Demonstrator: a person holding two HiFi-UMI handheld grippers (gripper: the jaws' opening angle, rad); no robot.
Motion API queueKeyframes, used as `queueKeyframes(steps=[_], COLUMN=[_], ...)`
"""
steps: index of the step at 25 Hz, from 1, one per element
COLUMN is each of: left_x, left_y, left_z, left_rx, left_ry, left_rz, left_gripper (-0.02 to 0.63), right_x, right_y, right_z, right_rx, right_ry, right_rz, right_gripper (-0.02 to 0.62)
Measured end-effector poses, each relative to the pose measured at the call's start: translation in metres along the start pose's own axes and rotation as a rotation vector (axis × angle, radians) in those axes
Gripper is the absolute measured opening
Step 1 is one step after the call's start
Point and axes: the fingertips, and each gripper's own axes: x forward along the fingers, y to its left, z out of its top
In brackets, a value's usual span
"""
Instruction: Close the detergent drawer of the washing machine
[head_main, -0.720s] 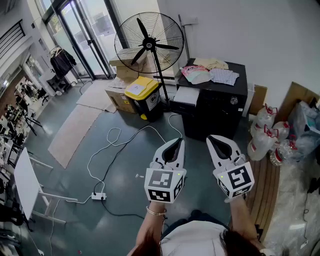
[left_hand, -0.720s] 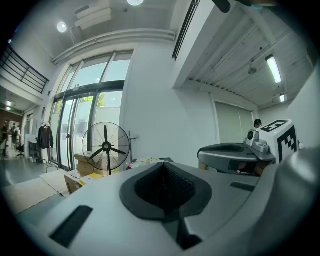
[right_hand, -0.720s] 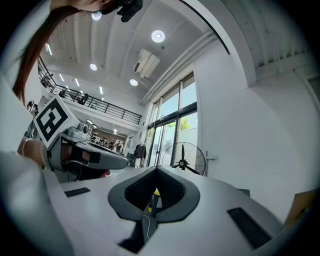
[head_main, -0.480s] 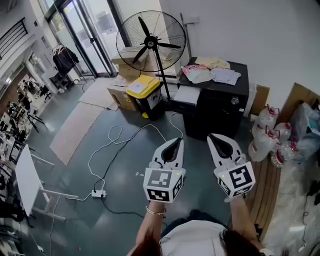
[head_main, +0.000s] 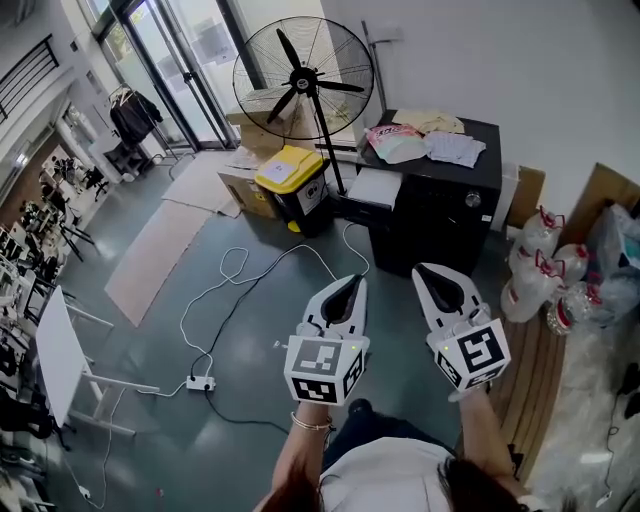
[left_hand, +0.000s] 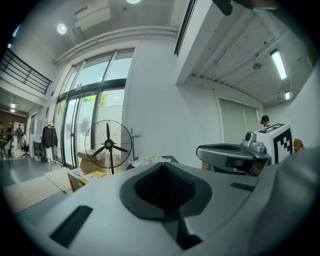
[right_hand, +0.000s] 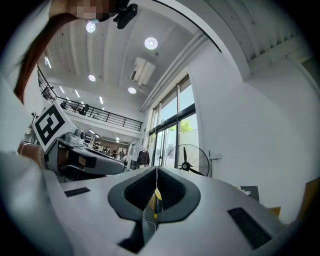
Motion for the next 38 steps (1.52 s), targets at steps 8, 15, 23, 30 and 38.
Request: queueKeyframes(steps=[8, 15, 23, 30, 38], left_x=[0.025, 0.049, 0.081, 0.110, 0.145], left_y=[0.008, 0.030, 0.067, 0.108, 0.159], left_z=[0.002, -0.002, -0.005, -0.002, -0.006], left_rx=[0.011, 0.005, 0.000, -0.004, 0.004], left_ry=[0.008, 0.008, 0.004, -0.001, 0.010], left_rz=[-0.012, -0.018, -0.044, -0.080, -0.130], left_gripper=[0.020, 0.020, 0.020, 0.020, 0.020], right_x=[0.021, 0.048, 0.090, 0.131, 0.181], right_y=[-0.014, -0.027, -0.040, -0.053, -0.068], right_z=[-0.006, -0.017, -0.027, -0.034, -0.042], right_rx=[0.022, 0.040, 0.034, 0.042, 0.029], right_ry=[0.001, 0.008, 0.015, 0.029, 0.048], right_rz=[0.010, -0.010, -0.037, -0.093, -0.149], right_gripper=[0.027, 0.028, 0.028, 0.028, 0.028])
